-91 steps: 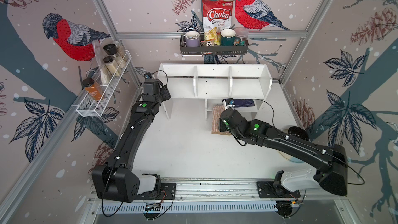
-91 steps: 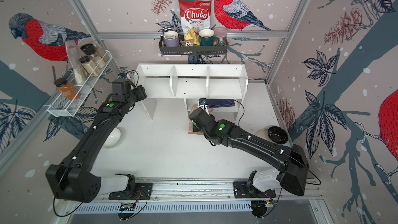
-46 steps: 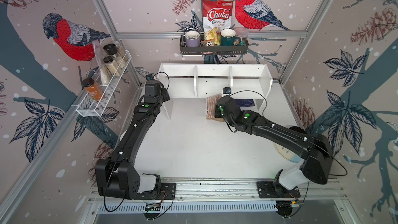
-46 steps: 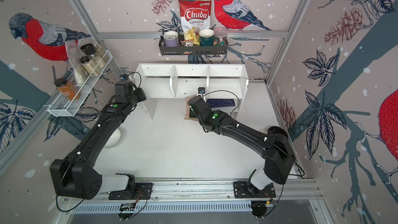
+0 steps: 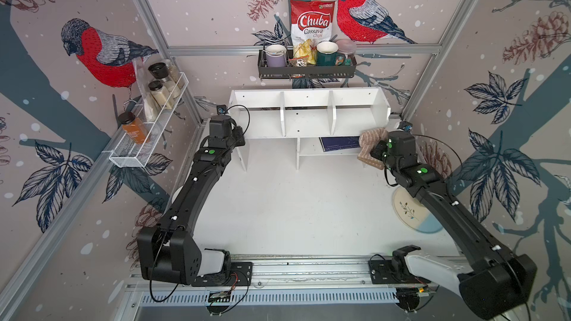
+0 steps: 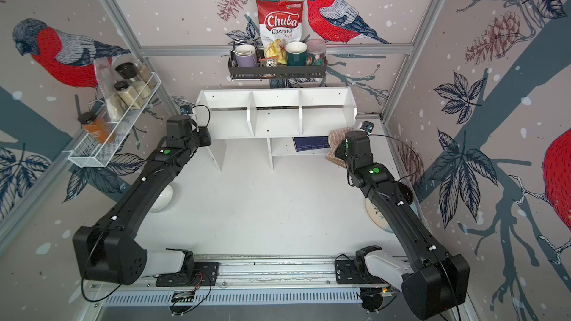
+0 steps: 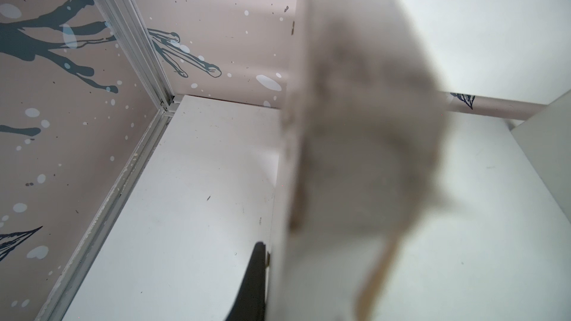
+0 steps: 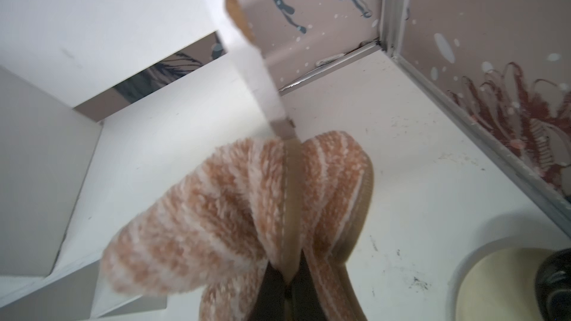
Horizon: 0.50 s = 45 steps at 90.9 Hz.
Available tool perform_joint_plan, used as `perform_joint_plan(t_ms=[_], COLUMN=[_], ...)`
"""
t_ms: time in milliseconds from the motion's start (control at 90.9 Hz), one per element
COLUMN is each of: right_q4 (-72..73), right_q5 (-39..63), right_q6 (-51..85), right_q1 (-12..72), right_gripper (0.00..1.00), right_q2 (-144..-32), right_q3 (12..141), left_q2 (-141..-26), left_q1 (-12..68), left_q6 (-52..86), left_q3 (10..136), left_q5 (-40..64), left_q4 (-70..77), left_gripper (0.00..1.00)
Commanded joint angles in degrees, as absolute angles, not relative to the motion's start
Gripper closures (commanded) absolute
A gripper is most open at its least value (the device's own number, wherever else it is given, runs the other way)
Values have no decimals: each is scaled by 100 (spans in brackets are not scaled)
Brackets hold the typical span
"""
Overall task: Wipe the bookshelf clean with a cloth
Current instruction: Wipe the dust from the shelf.
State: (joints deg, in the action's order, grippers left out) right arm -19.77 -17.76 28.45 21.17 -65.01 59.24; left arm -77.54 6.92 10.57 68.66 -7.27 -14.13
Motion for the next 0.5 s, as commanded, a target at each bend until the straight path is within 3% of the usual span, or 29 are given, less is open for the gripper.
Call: perform_joint_plan(t_ms=[0, 275, 484], right_q4=[-1611, -929, -896], right_q5=[-1421, -2165, -2598], right_q6=[2564, 2456, 2588], right_q1=[2563, 4733, 5024], right_gripper=[100, 100, 100], right_q2=[-6718, -8079, -8892], right_q3=[6009, 6848, 7552], left_q2=[-7735, -7760, -7698], left_q1=[677, 607, 581], left_q6=[1655, 1364, 1316], left_q3=[6779, 6715, 6680], left_q5=[-331, 672, 903], left_q4=[-1064, -867, -827], left_gripper=[100, 100, 100])
